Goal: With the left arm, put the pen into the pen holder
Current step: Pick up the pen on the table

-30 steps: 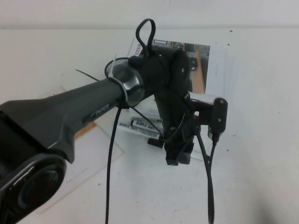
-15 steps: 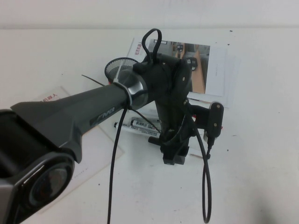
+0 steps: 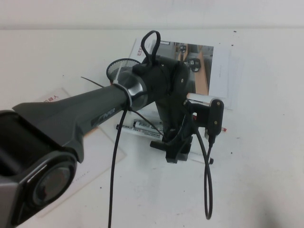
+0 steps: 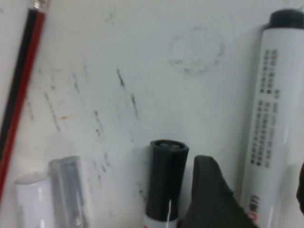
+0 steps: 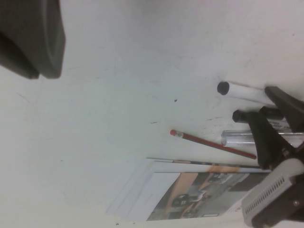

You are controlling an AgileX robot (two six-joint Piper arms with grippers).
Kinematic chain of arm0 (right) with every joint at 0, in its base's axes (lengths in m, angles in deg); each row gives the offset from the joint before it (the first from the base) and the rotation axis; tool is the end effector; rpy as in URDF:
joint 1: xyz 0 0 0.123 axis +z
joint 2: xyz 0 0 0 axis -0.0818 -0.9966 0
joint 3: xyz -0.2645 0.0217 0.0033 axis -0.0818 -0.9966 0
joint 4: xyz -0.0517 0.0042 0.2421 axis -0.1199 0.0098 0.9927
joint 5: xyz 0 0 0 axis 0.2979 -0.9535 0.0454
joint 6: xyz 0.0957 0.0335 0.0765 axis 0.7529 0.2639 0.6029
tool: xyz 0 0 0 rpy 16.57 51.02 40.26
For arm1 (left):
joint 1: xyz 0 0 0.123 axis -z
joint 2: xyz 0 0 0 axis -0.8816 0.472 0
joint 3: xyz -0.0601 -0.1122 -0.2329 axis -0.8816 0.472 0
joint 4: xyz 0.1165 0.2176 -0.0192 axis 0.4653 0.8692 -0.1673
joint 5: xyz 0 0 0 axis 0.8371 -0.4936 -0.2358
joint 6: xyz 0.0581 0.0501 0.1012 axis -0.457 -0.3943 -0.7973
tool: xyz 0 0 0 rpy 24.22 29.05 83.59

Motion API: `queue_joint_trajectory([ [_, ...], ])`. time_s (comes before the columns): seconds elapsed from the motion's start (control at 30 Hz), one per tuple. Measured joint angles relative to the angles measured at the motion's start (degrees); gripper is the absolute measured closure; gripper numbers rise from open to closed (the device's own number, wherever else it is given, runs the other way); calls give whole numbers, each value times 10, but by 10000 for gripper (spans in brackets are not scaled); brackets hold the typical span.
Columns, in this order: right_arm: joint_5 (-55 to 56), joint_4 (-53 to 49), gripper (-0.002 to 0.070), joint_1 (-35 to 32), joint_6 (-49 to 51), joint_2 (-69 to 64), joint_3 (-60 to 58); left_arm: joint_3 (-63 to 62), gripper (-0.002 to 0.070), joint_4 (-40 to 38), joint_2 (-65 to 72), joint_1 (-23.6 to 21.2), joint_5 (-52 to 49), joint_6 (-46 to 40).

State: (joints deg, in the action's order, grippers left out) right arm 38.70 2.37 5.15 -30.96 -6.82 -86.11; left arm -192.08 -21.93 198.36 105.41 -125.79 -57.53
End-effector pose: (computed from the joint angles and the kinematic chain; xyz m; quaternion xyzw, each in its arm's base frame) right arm 0.1026 0.0193 0.1649 0.0106 0.7918 0.1051 0.6016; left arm 0.3275 -0.3332 0.1354 0.8189 0.5584 -0.0359 0.1279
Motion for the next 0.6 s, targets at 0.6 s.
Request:
queue_joint_trajectory([
  [0.6, 0, 0, 698, 0, 0, 0, 0, -5, 559, -7, 12, -4, -70, -35],
])
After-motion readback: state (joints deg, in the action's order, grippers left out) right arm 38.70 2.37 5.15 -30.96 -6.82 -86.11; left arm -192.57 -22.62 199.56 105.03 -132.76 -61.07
